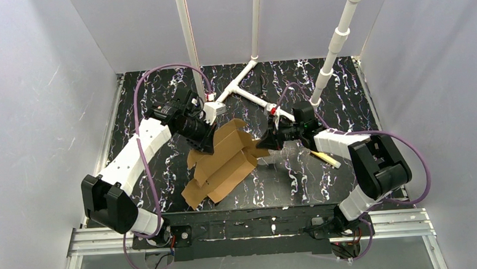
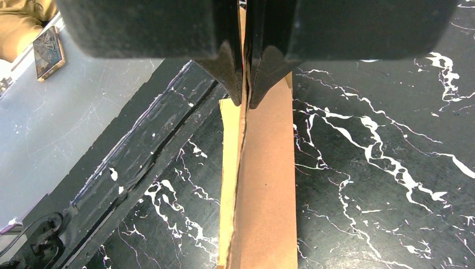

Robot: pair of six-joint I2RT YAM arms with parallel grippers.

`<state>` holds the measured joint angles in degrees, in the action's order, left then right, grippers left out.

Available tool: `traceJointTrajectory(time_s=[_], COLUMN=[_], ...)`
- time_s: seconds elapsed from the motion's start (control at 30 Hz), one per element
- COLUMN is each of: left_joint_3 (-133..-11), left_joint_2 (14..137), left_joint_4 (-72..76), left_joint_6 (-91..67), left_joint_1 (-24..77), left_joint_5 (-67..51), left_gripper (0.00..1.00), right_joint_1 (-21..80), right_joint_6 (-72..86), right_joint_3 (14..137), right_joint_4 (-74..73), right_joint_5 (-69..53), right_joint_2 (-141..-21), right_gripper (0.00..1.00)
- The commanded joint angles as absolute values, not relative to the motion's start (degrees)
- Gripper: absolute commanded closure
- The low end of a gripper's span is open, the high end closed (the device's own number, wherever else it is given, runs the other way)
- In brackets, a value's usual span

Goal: Fold the paper box

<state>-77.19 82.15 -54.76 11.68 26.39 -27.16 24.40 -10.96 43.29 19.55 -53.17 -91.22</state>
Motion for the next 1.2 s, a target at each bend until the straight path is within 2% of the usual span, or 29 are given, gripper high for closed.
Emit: traceJointTrajectory(time_s=[0.0, 0.13, 0.5, 0.63, 0.7, 0.87, 0.97, 1.0, 1.03, 1.1, 1.17], left_joint_3=[-75.71, -75.27, -75.16, -75.04, -74.68, -71.98, -70.18, -69.61, -69.02, -67.95, -66.97], left_joint_2=[79.99, 79.94, 79.46, 79.16, 78.95, 78.95, 78.85, 78.88, 79.00, 79.17, 79.23], left_joint_4=[-54.32, -54.04, -53.83, -53.83, -53.52, -51.33, -49.93, -49.49, -49.10, -48.40, -47.25], left_joint_6=[10.69, 10.85, 10.28, 9.82, 8.93, 5.84, 4.06, 3.67, 3.35, 2.76, 2.12], left_joint_1=[26.64, 26.63, 26.63, 26.64, 26.63, 25.26, 22.78, 22.10, 21.61, 20.72, 19.94], left_joint_5=[-27.80, -27.69, -27.85, -26.50, -24.84, -25.70, -29.67, -30.24, -30.51, -30.79, -31.89], left_gripper=[1.00, 1.00, 1.00, 1.00, 1.00, 1.00, 1.00, 1.00, 1.00, 1.00, 1.00], right_joint_1=[24.87, 25.11, 26.22, 26.48, 26.06, 24.52, 24.52, 24.52, 24.52, 24.65, 25.39], right_joint_6=[-14.50, -18.42, -23.02, -20.24, -19.75, -27.59, -31.00, -29.56, -26.18, -17.15, -11.31], right_joint_3=[43.99, 45.09, 45.96, 47.51, 50.75, 57.11, 59.62, 59.53, 58.47, 53.89, 50.67], right_joint_4=[15.51, 10.88, 5.50, 5.53, 3.34, -7.42, -12.83, -12.67, -10.14, -0.66, 6.35], right_joint_5=[-56.34, -57.44, -59.21, -50.00, -44.41, -44.48, -48.15, -48.71, -48.47, -46.08, -42.24], right_joint_2=[-88.78, -88.60, -87.99, -87.57, -87.03, -82.13, -80.04, -80.03, -80.18, -80.94, -82.36], right_gripper=[0.81, 0.73, 0.61, 0.59, 0.53, 0.26, 0.20, 0.23, 0.31, 0.59, 0.78])
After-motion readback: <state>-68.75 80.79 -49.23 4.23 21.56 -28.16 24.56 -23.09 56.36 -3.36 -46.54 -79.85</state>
